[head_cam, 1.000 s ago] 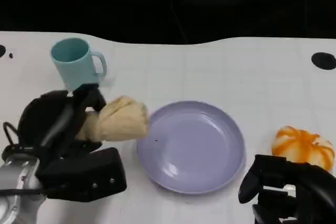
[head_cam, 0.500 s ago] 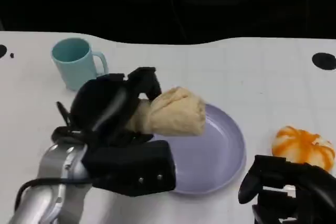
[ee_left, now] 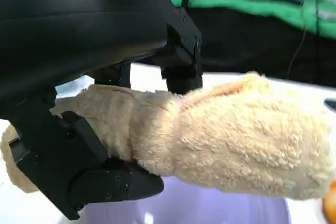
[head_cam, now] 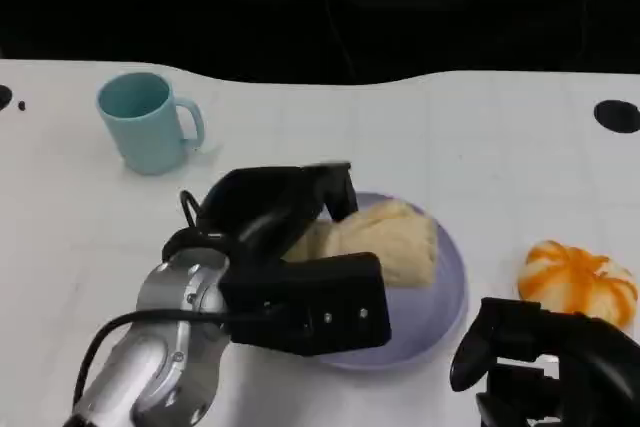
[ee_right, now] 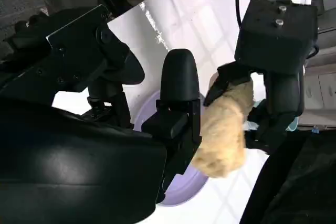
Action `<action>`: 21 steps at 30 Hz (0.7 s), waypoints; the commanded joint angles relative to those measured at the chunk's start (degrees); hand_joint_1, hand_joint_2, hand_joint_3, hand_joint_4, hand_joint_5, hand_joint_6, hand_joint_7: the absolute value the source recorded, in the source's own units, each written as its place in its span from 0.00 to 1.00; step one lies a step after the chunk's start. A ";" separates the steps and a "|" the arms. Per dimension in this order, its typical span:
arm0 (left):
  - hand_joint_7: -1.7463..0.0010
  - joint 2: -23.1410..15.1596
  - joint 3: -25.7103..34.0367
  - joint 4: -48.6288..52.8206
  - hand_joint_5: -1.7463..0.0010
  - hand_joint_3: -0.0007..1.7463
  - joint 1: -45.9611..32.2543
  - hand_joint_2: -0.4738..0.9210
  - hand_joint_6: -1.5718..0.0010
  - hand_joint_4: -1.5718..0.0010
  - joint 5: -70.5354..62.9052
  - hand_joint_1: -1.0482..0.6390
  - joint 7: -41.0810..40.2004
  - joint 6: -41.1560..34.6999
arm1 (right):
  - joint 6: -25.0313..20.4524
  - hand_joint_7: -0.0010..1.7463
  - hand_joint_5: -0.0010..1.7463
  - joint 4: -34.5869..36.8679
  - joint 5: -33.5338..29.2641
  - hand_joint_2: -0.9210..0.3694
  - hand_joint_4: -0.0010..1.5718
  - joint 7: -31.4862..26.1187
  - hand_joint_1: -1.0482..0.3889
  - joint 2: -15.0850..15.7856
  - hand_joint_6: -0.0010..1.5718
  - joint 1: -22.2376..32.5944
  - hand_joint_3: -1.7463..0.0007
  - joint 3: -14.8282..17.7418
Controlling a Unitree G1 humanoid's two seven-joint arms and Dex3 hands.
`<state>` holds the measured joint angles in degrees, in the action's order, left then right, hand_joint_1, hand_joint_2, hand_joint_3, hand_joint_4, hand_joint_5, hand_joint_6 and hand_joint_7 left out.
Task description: Grasp the towel on the left side of the plate with the left hand and place it into the plate.
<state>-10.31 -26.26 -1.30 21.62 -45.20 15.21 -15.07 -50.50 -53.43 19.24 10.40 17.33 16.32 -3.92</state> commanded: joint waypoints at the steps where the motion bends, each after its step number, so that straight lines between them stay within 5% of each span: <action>1: 0.97 -1.65 -1.68 -2.35 0.58 0.13 1.16 0.99 0.65 0.70 -2.43 0.36 5.60 -3.30 | -0.06 0.84 0.99 -0.54 0.69 0.32 0.44 -0.06 0.73 0.01 0.42 0.02 0.29 0.77; 3: 0.99 -2.06 -2.08 -3.21 0.76 0.12 1.31 1.00 0.74 0.76 -3.10 0.31 7.32 -4.19 | -0.17 0.84 0.99 -0.50 0.89 0.32 0.44 -0.03 0.73 0.04 0.42 -0.04 0.29 0.91; 7: 1.00 -3.20 -2.34 -4.53 0.86 0.09 1.49 1.00 0.89 0.88 -3.42 0.22 9.13 -4.01 | -0.08 0.84 0.99 -0.30 1.17 0.32 0.44 -0.04 0.73 0.17 0.42 -0.08 0.29 1.04; 21: 0.99 -9.25 -0.34 -12.55 0.85 0.07 -0.54 1.00 0.91 0.90 -4.05 0.13 11.18 0.17 | -0.40 0.84 0.99 -0.35 1.28 0.32 0.44 -0.05 0.73 0.61 0.42 -0.12 0.29 1.42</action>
<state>-17.43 -28.12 -11.26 22.03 -49.10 25.37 -15.71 -50.51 -53.43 20.08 10.30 17.38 16.29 -3.68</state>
